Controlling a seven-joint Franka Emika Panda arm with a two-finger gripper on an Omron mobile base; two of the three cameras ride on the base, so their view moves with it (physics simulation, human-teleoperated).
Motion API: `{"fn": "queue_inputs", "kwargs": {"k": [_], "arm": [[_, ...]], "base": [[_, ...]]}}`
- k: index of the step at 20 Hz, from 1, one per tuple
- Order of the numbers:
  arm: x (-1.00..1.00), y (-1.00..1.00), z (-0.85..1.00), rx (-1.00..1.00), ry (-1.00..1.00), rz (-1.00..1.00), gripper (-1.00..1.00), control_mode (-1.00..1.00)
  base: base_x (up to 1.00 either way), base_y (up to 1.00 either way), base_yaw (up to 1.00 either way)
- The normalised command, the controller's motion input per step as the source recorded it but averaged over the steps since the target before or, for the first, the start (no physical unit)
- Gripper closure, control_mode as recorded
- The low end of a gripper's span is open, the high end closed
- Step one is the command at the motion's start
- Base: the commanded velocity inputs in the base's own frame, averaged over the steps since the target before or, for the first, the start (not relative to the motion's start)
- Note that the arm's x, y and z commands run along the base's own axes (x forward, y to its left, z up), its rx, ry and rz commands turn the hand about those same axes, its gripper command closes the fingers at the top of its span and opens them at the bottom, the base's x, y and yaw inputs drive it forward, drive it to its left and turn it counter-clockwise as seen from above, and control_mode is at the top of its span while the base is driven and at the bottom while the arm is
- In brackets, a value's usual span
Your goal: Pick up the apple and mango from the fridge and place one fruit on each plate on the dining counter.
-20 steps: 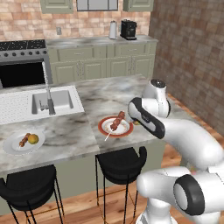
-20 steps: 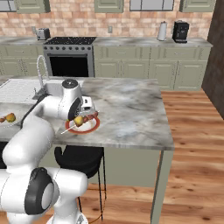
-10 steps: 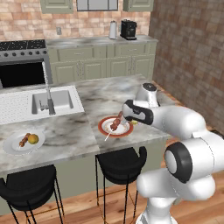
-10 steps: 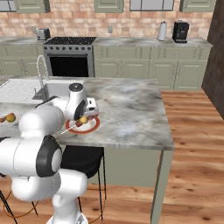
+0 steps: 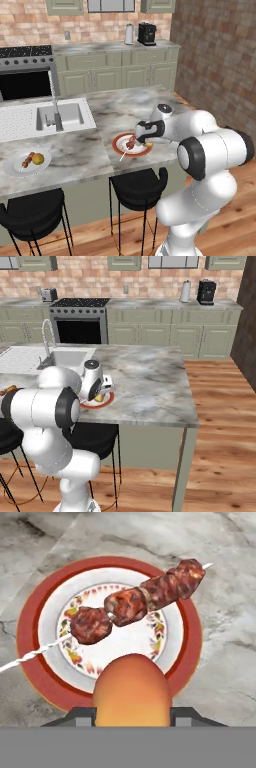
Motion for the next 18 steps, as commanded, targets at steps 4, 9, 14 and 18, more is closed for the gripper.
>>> {"fn": "queue_inputs", "kwargs": {"k": [4,9,14,18], "arm": [[0.31,0.08,-0.24,0.00,0.00,0.01,1.00,-1.00],[0.41,0.02,-0.18,0.00,0.00,0.01,1.00,-1.00],[0.32,0.04,-0.17,-0.01,0.00,0.01,1.00,-1.00],[0.10,0.06,-0.13,0.00,0.00,0.01,-1.00,-1.00]], "base": [[0.00,0.00,0.00],[0.00,0.00,0.00],[0.00,0.00,0.00],[0.00,0.00,0.00]]}}
